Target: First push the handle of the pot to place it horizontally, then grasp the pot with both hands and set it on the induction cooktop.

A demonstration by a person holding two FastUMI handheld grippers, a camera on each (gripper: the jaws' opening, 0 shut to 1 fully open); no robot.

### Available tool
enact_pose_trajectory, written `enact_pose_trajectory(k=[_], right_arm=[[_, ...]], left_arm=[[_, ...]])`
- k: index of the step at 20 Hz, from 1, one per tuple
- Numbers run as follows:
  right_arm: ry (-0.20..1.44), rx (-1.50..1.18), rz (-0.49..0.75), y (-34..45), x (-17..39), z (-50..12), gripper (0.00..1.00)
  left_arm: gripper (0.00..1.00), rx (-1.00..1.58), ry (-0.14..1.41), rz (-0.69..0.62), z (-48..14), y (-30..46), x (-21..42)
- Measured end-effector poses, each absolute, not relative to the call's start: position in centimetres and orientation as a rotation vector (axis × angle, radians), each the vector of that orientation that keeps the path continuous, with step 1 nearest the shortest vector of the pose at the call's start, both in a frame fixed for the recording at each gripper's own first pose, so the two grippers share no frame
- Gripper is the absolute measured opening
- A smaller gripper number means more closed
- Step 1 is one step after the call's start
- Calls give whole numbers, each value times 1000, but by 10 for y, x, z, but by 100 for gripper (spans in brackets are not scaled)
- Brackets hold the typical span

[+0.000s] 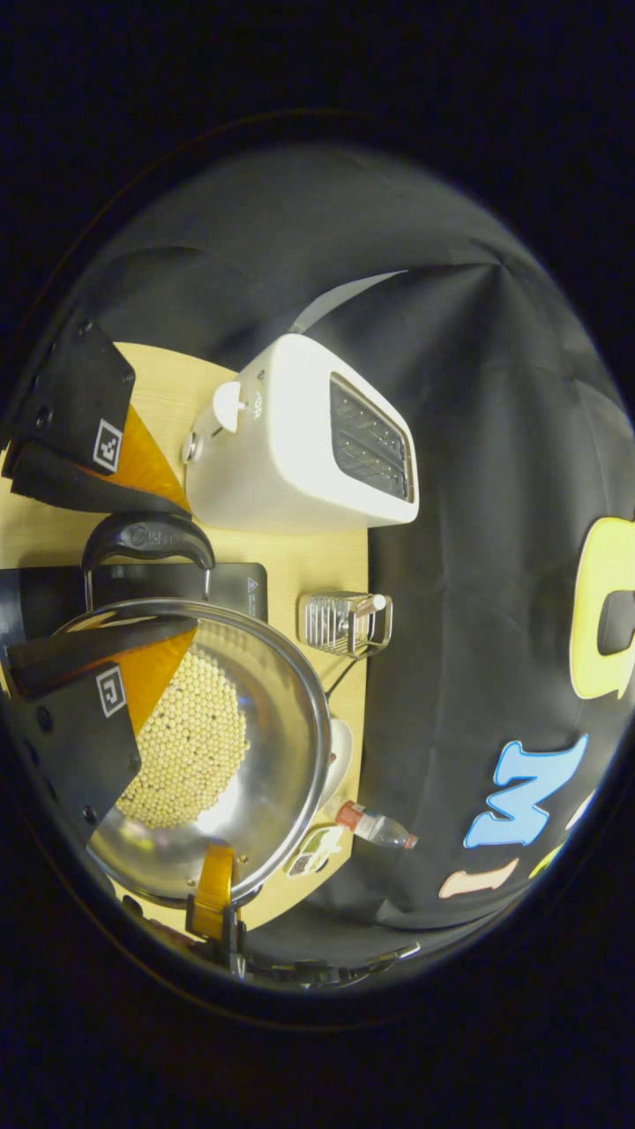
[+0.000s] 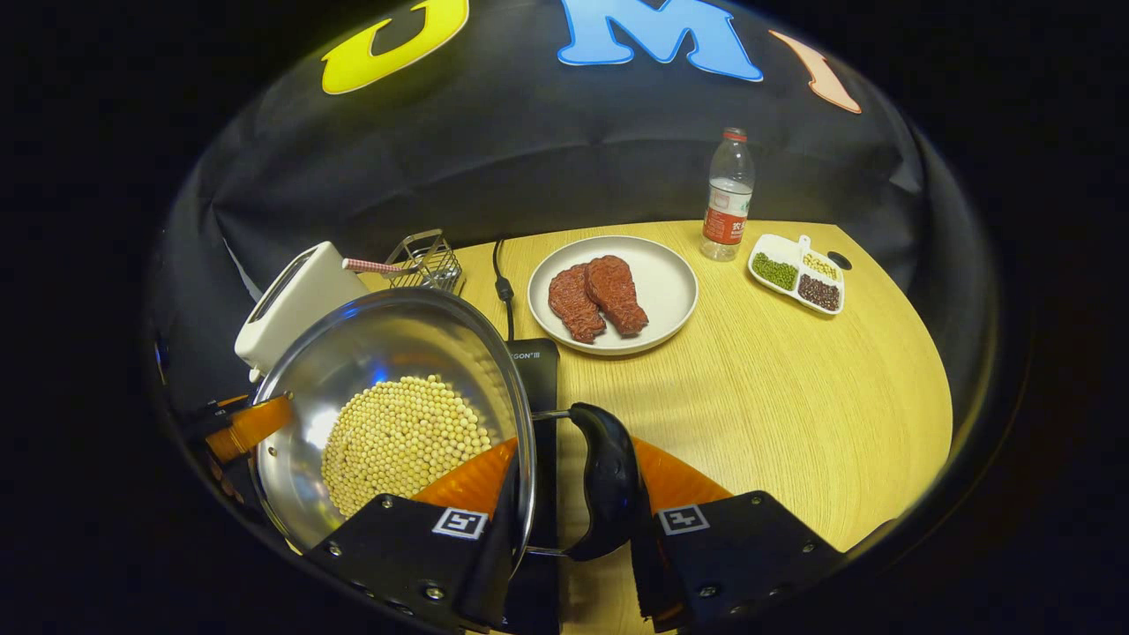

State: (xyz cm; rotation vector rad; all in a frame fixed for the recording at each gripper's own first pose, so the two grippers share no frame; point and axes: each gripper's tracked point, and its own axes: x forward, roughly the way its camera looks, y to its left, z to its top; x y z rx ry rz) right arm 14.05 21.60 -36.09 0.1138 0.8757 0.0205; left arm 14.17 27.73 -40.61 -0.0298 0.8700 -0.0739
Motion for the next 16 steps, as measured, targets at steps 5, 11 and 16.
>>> enact_pose_trajectory(k=[5,11,16], right_arm=[[875,114,8,220,143,-367,55],[867,121,-7,223,143,-374,51],[854,137,7,223,145,-377,56]], left_arm=[[65,-35,871,-78,-415,281,144],[65,-36,848,-95,-425,282,147],[69,-15,810,-83,-423,286,144]])
